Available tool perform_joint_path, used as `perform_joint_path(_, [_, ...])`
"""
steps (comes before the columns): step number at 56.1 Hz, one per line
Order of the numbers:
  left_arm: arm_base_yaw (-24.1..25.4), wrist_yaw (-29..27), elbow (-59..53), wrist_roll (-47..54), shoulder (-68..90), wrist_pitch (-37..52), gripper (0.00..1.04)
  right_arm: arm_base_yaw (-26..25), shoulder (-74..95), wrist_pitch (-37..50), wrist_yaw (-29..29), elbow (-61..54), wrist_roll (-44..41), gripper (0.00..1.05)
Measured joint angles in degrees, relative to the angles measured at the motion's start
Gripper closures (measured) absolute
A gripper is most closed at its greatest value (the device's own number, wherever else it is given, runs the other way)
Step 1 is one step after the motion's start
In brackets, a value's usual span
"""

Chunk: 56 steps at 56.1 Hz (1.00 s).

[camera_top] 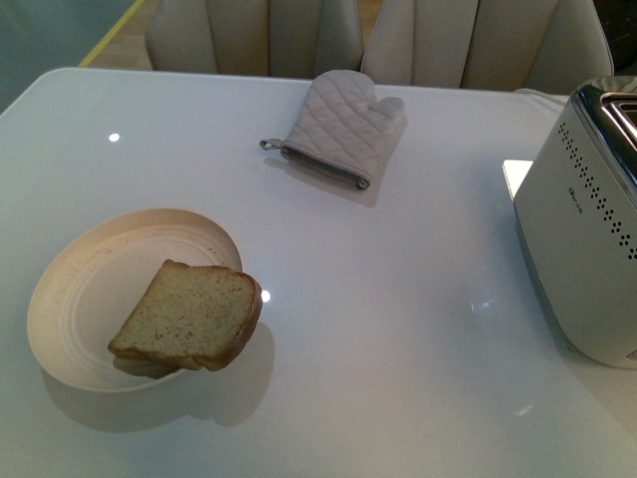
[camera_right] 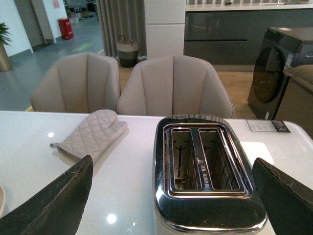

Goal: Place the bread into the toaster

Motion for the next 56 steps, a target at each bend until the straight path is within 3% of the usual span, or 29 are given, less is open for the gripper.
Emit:
perform_joint_path(35, [-0.02,-0.07,0.04,-0.02,0.11,-0.15,0.07,0.00,-0.02,0.00,0.02,0.00,0.00,0.09])
perform_joint_path(40, [-0.26,-2.49,8.35,-7.26,11.47,-19.12,0.07,0.00,0.00,-0.02,0.04,0.00,0.00,0.09])
perform_joint_path(45, [1.29,-0.98,13.22,-10.43,21.77,-29.64,0.07,0.00,-0.02,-0.02,-0.09,0.00,0.00,0.09])
perform_joint_path(49, [2.62,0.04,13.90,-10.78,26.69,-29.14,0.07,0.00,-0.02,-0.02,-0.09,0.00,0.00,0.09])
perform_joint_path(56, [5.81,2.64,15.72,-8.68,37.03,-19.67,0.07,0.00,-0.02,-0.02,-0.07,0.00,0.00,0.09])
